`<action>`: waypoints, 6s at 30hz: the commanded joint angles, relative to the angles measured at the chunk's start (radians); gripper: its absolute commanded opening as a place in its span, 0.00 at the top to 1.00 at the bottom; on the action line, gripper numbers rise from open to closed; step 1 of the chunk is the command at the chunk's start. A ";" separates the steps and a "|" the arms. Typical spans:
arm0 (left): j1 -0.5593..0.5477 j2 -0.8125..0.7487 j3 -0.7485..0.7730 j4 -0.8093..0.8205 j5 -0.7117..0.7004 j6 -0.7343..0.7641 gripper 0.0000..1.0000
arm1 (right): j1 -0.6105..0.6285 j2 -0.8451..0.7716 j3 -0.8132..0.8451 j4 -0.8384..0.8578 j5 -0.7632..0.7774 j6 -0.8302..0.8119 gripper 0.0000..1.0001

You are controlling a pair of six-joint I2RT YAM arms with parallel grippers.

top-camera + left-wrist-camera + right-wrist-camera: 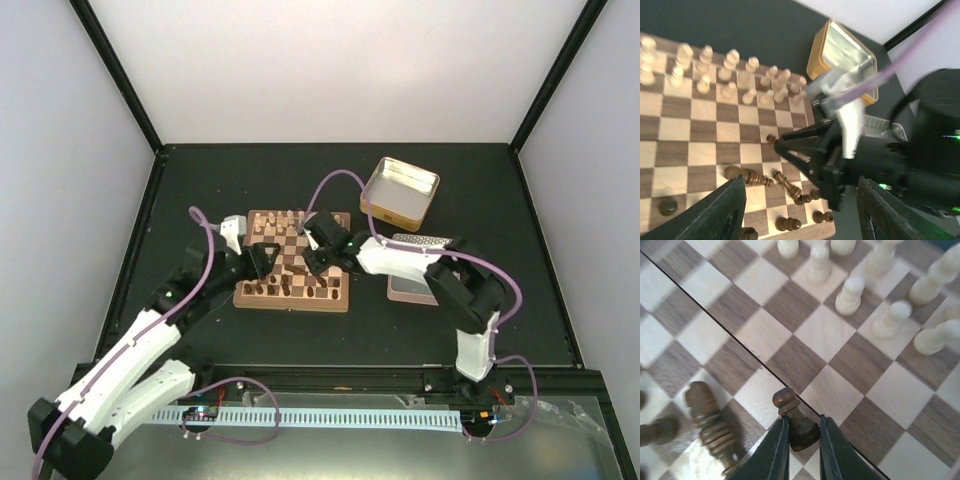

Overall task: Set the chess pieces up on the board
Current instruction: Pick up the chess piece from the chessboard, then place the chess piece on the chessboard.

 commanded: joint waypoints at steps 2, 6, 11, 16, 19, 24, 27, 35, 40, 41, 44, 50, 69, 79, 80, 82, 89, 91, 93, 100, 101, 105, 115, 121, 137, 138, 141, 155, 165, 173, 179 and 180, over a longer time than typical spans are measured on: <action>0.029 0.109 0.014 0.092 0.163 -0.098 0.37 | -0.005 -0.184 -0.150 0.324 -0.032 -0.013 0.93; 0.071 0.174 0.010 0.152 0.301 -0.114 0.34 | -0.003 -0.271 -0.241 0.413 -0.128 -0.021 0.91; 0.101 0.250 0.026 0.220 0.469 -0.125 0.34 | -0.005 -0.358 -0.328 0.484 -0.255 -0.014 0.91; 0.115 0.321 0.070 0.177 0.514 -0.105 0.52 | -0.004 -0.418 -0.371 0.529 -0.328 0.005 0.91; 0.117 0.322 0.058 0.215 0.521 -0.116 0.59 | -0.005 -0.436 -0.381 0.541 -0.353 0.011 0.91; 0.120 0.319 0.057 0.231 0.510 -0.121 0.63 | -0.005 -0.444 -0.382 0.539 -0.378 0.010 0.91; 0.119 0.321 0.053 0.243 0.514 -0.123 0.68 | -0.003 -0.446 -0.380 0.540 -0.387 0.012 0.91; 0.120 0.319 0.043 0.274 0.533 -0.135 0.72 | -0.003 -0.446 -0.380 0.546 -0.392 0.024 0.91; 0.121 0.313 0.023 0.331 0.565 -0.176 0.72 | -0.003 -0.445 -0.381 0.556 -0.391 0.036 0.91; 0.121 0.312 0.017 0.351 0.574 -0.186 0.74 | -0.003 -0.446 -0.382 0.557 -0.390 0.038 0.91; 0.122 0.324 0.009 0.376 0.602 -0.203 0.87 | -0.004 -0.448 -0.383 0.566 -0.388 0.047 0.91; 0.122 0.309 0.006 0.333 0.581 -0.158 0.98 | -0.005 -0.452 -0.385 0.557 -0.359 0.071 0.84; -0.139 0.275 0.114 -0.143 -0.041 0.078 0.98 | -0.006 -0.614 -0.526 0.395 -0.027 0.301 0.44; -0.235 0.382 0.121 -0.121 -0.127 0.059 0.97 | -0.005 -0.627 -0.525 0.366 0.035 0.334 0.44; -0.235 0.396 0.128 -0.117 -0.128 0.060 0.97 | -0.006 -0.628 -0.526 0.364 0.037 0.337 0.44; -0.235 0.428 0.151 -0.116 -0.136 0.065 0.96 | -0.006 -0.632 -0.530 0.362 0.038 0.337 0.44; -0.237 0.563 0.238 -0.142 -0.137 0.081 0.95 | -0.007 -0.640 -0.542 0.348 0.060 0.345 0.44; -0.240 0.602 0.244 -0.139 -0.135 0.077 0.95 | -0.007 -0.640 -0.546 0.343 0.072 0.349 0.44; -0.241 0.626 0.247 -0.134 -0.136 0.073 0.95 | -0.006 -0.642 -0.551 0.340 0.079 0.352 0.44; -0.248 0.710 0.260 -0.129 -0.160 0.071 0.94 | -0.008 -0.646 -0.558 0.336 0.089 0.348 0.44; -0.250 0.719 0.262 -0.129 -0.161 0.071 0.94 | -0.008 -0.645 -0.558 0.335 0.089 0.348 0.44; -0.254 0.745 0.264 -0.130 -0.175 0.071 0.93 | -0.010 -0.647 -0.560 0.332 0.093 0.345 0.44; -0.257 0.763 0.260 -0.114 -0.187 0.084 0.87 | -0.012 -0.645 -0.555 0.324 0.088 0.340 0.44; -0.259 0.759 0.267 -0.112 -0.187 0.091 0.86 | -0.012 -0.643 -0.552 0.321 0.082 0.339 0.44; -0.268 0.762 0.287 -0.144 -0.224 0.086 0.81 | -0.012 -0.630 -0.549 0.320 0.059 0.340 0.44; -0.268 0.764 0.288 -0.148 -0.229 0.086 0.80 | -0.011 -0.632 -0.549 0.319 0.060 0.340 0.44; -0.269 0.770 0.296 -0.157 -0.234 0.090 0.79 | -0.012 -0.633 -0.550 0.319 0.059 0.339 0.44; -0.250 0.630 0.393 -0.248 -0.298 0.106 0.74 | -0.013 -0.523 -0.371 0.108 -0.065 0.283 0.45; -0.108 0.337 0.276 -0.215 -0.311 0.105 0.66 | -0.012 -0.258 -0.086 -0.162 -0.163 0.213 0.56; -0.017 0.125 0.136 -0.136 -0.290 0.088 0.58 | 0.012 -0.076 0.090 -0.347 -0.159 0.165 0.67; 0.016 0.107 0.110 -0.142 -0.256 0.090 0.57 | 0.029 0.018 0.181 -0.451 -0.098 0.160 0.72; 0.019 0.108 0.109 -0.141 -0.248 0.091 0.57 | 0.031 0.027 0.190 -0.464 -0.090 0.158 0.73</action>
